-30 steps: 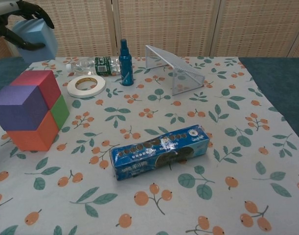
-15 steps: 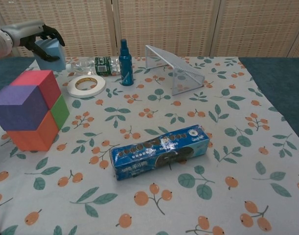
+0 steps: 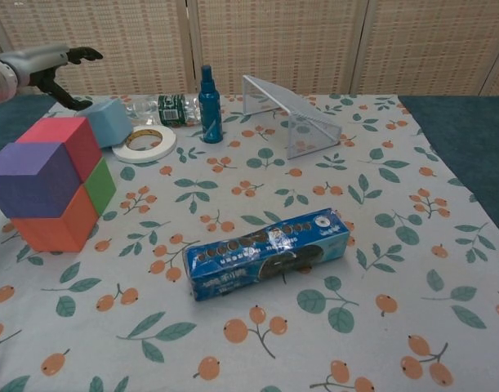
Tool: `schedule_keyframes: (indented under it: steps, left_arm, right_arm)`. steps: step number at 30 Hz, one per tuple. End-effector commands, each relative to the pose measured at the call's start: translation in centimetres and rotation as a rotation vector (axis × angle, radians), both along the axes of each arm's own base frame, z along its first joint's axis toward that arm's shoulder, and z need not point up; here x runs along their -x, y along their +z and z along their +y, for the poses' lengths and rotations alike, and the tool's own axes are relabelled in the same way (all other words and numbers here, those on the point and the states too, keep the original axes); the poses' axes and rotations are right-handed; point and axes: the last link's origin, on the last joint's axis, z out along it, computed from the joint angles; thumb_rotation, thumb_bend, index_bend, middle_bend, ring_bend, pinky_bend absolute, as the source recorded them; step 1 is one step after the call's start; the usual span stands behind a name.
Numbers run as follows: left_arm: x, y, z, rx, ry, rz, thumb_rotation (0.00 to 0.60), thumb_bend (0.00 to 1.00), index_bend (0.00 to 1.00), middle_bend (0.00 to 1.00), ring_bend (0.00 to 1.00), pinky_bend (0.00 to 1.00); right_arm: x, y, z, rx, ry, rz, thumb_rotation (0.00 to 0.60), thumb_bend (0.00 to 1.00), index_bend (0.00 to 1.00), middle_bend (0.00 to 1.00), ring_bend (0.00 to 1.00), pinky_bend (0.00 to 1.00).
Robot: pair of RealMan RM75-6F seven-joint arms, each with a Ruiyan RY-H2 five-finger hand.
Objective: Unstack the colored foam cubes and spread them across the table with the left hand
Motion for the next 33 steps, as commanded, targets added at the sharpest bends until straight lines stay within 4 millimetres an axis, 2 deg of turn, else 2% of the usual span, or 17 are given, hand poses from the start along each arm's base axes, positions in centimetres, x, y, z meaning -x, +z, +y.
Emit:
schedule_keyframes:
  steps: [1, 5, 8, 18, 23, 26, 33]
  left_arm:
    - [0.1, 0.2, -0.1, -0.006, -0.002, -0.002, 0.600, 0.38, 0.00, 0.00, 0.00, 0.03]
    - [-0.2, 0.7, -0.8, -0.006, -0.041, -0.028, 0.600, 0.36, 0.00, 0.00, 0.00, 0.03]
    - [-1.0, 1.1, -2.7, 0.015, -0.117, -0.076, 0.600, 0.35, 0.00, 0.00, 0.00, 0.03]
    - [-6.0, 2.8, -13.7, 0.163, -0.352, -0.176, 0.600, 0.34, 0.00, 0.00, 0.00, 0.03]
    - [-8.0, 3.3, -17.0, 0.188, -0.419, -0.168, 0.600, 0.34, 0.00, 0.00, 0.00, 0.03]
    - [-7.9, 3.2, -18.3, 0.192, -0.425, -0.123, 0.600, 0.34, 0.00, 0.00, 0.00, 0.03]
    - [-4.8, 1.9, -21.1, 0.239, -0.319, -0.117, 0.600, 0.35, 0.00, 0.01, 0.00, 0.04]
  right_arm:
    - [-0.1, 0.1, 0.2, 0.002, 0.005, -0.006, 0.600, 0.13, 0.00, 0.00, 0.00, 0.00]
    - [-0.2, 0.2, 0.3, 0.001, 0.008, -0.014, 0.600, 0.13, 0.00, 0.00, 0.00, 0.00]
    - [-0.2, 0.2, 0.3, -0.006, 0.009, -0.016, 0.600, 0.13, 0.00, 0.00, 0.00, 0.00]
    - [-0.5, -0.3, 0.8, -0.049, 0.021, -0.033, 0.600, 0.13, 0.00, 0.00, 0.00, 0.00]
    - [-0.6, -0.5, 1.0, -0.071, 0.027, -0.038, 0.600, 0.13, 0.00, 0.00, 0.00, 0.00]
    - [-0.7, -0.3, 1.1, -0.075, 0.032, -0.049, 0.600, 0.13, 0.00, 0.00, 0.00, 0.00]
    - [-0.9, 0.0, 1.4, -0.089, 0.033, -0.086, 0.600, 0.15, 0.00, 0.00, 0.00, 0.00]
